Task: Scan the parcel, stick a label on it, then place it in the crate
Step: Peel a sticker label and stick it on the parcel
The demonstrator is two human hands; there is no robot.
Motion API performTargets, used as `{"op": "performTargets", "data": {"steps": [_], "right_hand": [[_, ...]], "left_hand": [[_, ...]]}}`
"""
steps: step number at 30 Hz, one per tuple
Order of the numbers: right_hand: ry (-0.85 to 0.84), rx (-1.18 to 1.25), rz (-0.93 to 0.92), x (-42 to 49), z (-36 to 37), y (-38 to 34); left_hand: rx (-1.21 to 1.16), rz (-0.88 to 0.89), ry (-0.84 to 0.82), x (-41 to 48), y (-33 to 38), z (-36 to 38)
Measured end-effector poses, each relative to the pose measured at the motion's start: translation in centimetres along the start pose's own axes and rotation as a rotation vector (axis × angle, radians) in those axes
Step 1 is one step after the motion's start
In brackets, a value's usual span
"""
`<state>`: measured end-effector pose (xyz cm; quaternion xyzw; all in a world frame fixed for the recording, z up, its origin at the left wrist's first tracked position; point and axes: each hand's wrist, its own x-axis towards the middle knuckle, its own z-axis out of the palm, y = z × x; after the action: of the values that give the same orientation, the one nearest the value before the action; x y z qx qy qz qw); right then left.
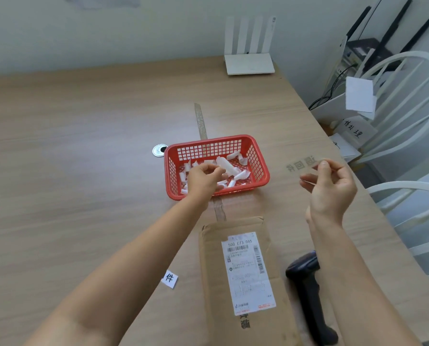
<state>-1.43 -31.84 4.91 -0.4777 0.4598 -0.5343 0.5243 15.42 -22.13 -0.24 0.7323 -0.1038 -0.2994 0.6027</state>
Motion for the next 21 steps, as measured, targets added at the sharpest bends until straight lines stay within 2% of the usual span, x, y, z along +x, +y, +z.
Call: {"op": "performTargets", "data": {"steps": [9, 13, 15, 18, 21], "right_hand": [[-0.076, -0.055, -0.03, 0.9, 1.2, 2.8], [-0.135, -0.085, -0.014, 0.6, 1.9, 4.0], [-0.165, -0.115, -0.028, 0.3, 2.1, 4.3], [-0.221, -0.176, -0.082, -0.5, 2.4, 4.5], [-0.289, -0.251, -0.177, -1.8, 2.5, 4.4]], "left_hand": [[0.175, -0.064, 0.112, 7.9, -1.6, 4.6], [0.295, -0.132, 0.033, 8.6, -2.9, 3.8], [0.315, -0.085, 0.019, 7.5, -2.6, 3.3], [0.228, 0.001, -0.065, 4.5, -1.4, 2.9], [-0.018, -0.043, -0.255, 0.2, 0.0, 2.8]]}}
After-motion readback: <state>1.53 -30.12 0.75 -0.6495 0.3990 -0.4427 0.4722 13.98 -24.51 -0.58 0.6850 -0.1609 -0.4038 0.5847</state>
